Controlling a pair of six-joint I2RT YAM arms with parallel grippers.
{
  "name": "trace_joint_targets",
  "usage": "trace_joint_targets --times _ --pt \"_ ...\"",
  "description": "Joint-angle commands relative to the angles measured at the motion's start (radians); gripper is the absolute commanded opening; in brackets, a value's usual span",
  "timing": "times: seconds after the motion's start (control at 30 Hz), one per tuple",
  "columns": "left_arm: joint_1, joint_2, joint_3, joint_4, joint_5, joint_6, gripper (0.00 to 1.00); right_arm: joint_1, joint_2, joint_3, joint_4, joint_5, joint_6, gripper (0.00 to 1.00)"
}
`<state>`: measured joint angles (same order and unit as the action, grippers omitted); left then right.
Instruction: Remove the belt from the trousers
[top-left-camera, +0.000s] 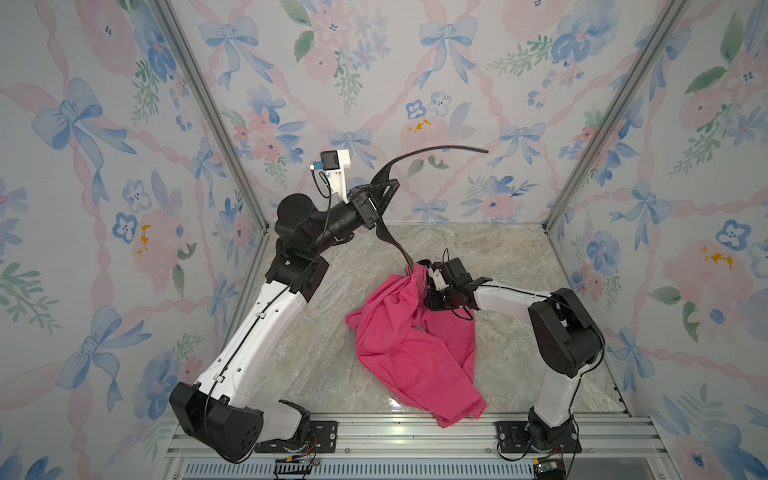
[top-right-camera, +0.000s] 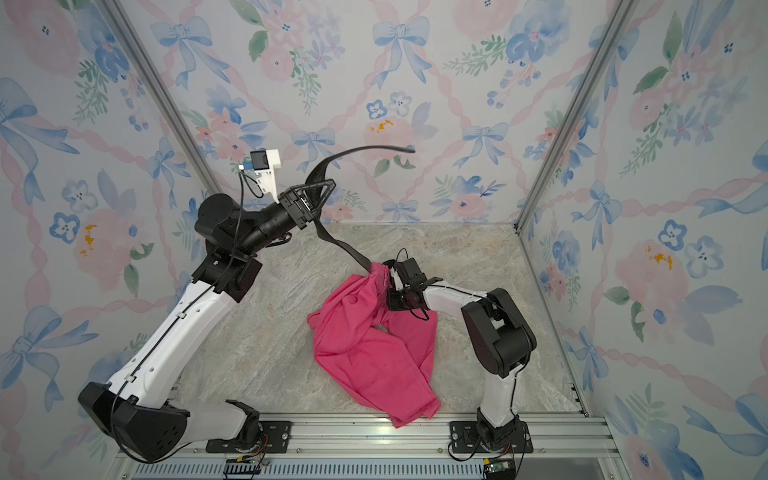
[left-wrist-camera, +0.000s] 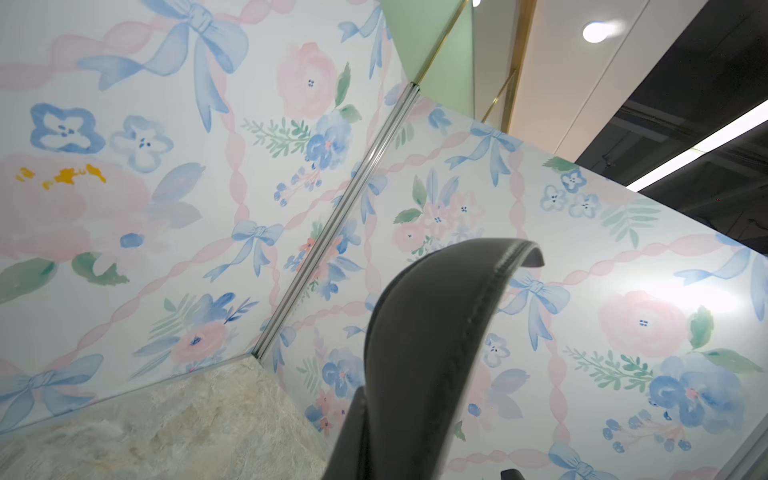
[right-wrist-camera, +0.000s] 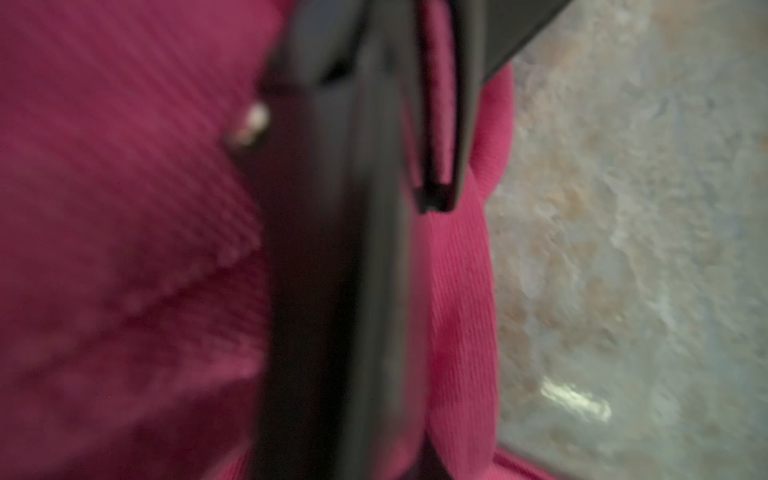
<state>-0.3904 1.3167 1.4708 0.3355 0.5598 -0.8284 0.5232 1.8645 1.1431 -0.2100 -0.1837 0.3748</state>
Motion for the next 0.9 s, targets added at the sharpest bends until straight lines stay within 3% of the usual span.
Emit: trace_joint_targets --times 0.0,0.27,0.47,0.5,0.57,0.63,0.7,0.87 --pt "0.035 0.017 -0.039 0.099 0.003 0.031 0.00 -0.004 -0.108 -0.001 0.001 0.043 -0.002 0.19" --pt "0.131 0.057 -0.274 0.078 -0.016 0.115 0.00 -0.007 -0.260 -0.059 0.039 0.092 -0.048 0.00" --pt "0.151 0.123 -0.368 -0.044 -0.120 0.258 0.00 -0.007 -0.339 -0.105 0.093 0.109 -0.021 0.00" --pt "0.152 0.132 -0.381 -0.064 -0.148 0.281 0.00 -0.011 -0.348 -0.112 0.099 0.121 -0.006 0.04" --pt "0.156 0.150 -0.408 -0.079 -0.175 0.306 0.00 -0.023 -0.359 -0.141 0.130 0.142 0.038 0.35" --pt "0.157 0.171 -0.427 -0.090 -0.182 0.324 0.00 -0.039 -0.351 -0.152 0.131 0.153 0.088 0.47" --pt "0.157 0.189 -0.439 -0.096 -0.188 0.333 0.00 -0.040 -0.328 -0.132 0.084 0.174 0.090 0.54" --pt "0.161 0.213 -0.458 -0.108 -0.203 0.357 0.00 -0.051 -0.305 -0.149 -0.001 0.235 0.049 0.56"
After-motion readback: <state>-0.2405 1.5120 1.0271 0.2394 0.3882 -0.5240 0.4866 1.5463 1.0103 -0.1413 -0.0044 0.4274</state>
